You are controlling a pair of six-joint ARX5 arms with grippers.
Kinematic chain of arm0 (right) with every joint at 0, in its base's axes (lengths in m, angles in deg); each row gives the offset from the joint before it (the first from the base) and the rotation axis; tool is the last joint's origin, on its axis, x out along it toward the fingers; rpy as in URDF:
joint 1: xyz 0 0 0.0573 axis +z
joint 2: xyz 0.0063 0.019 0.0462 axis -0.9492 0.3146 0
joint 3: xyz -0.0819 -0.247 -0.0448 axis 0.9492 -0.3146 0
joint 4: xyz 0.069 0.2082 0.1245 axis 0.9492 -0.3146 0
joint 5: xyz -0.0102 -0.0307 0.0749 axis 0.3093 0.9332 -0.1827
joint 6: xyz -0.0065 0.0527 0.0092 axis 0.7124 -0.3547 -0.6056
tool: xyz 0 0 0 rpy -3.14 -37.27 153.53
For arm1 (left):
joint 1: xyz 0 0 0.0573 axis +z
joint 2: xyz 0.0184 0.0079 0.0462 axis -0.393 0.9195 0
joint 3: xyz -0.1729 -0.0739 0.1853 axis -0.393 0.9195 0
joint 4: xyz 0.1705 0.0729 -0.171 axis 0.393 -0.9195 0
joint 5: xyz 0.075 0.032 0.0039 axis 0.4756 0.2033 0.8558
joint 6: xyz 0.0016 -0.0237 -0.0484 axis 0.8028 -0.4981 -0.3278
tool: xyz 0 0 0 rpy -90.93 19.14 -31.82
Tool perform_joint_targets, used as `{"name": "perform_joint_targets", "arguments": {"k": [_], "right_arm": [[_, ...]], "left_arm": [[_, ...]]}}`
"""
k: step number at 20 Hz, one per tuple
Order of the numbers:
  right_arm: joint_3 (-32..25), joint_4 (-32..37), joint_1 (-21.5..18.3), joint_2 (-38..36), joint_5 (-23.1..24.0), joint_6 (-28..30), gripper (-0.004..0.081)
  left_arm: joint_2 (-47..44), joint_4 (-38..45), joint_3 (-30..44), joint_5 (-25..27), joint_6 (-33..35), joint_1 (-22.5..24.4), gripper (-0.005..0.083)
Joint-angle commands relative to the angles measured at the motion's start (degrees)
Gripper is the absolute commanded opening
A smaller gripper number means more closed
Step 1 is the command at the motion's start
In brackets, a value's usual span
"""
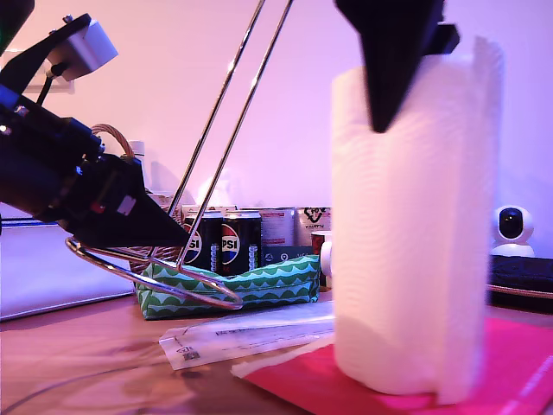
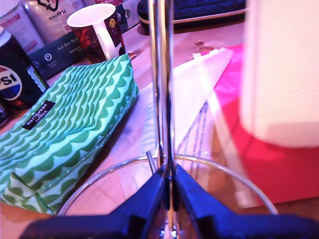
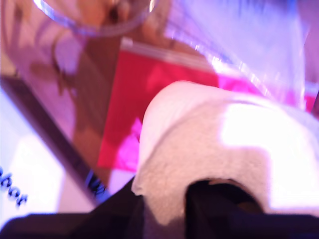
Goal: Insert the paper towel roll into the metallic stand.
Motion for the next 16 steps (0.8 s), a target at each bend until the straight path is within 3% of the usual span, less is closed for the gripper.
{"name": "perform_joint_targets", "arguments": {"k": [1, 6, 9, 16], "right_arm": [[5.03, -0.98, 0.48, -2.93, 1.38, -1.09, -0.0011], [11.91, -1.46, 0.48, -9.27, 3.69, -4.63, -0.0011], [12.33, -1.49, -0.37, -14.73, 5.40, -6.19, -0.0011], [12.35, -1.29, -6.64, -28.20, 4.98, -8.31, -0.0011]], "left_arm": [[-0.87, 1.29, -0.72, -0.09, 0.50, 0.52, -0.0023], [-0.87, 1.81, -0.72, 0.17, 2.29, 1.51, -0.0023], [-0.87, 1.75, -0.72, 1.88, 5.14, 1.66, -0.0023], [-0.87, 1.73, -0.72, 6.71, 10.58, 1.86, -0.0023]]}}
